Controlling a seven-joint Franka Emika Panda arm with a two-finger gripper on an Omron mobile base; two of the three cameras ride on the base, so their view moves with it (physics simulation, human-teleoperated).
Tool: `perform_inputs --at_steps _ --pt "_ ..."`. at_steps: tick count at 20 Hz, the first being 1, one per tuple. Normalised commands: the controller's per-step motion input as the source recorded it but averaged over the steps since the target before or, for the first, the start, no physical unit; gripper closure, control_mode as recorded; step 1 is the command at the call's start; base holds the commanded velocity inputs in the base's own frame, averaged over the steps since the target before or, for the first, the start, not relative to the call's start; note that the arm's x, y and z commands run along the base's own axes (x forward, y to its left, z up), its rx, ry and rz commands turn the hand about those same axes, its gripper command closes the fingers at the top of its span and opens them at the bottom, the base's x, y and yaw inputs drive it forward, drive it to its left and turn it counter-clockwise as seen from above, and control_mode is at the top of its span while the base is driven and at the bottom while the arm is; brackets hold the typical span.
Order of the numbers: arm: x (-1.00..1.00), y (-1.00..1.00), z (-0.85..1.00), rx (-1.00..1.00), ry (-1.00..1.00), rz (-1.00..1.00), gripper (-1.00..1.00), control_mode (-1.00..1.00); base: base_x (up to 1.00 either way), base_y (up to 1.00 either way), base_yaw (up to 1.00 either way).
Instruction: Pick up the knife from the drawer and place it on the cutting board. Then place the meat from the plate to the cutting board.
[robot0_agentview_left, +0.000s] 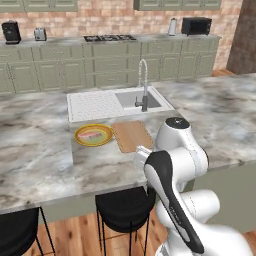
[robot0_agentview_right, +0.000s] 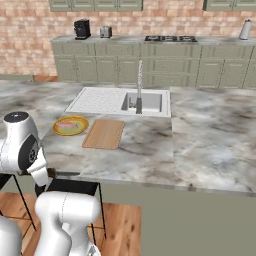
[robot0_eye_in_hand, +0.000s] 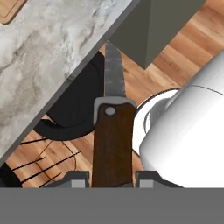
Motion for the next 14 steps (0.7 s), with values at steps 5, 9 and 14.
perform_inputs --at_steps 5,9,14 --pt "0.37 -0.27 0.00 0.03 -0.02 0.08 1.00 -1.00 0.03 0.00 0.01" --pt "0.62 -0.43 0.09 0.03 -0.08 0.20 1.00 -1.00 0.00 0.00 0.00" --pt "0.63 -0.22 0.08 0.00 -0.10 0.21 1.00 -1.00 0.00 0.00 0.00"
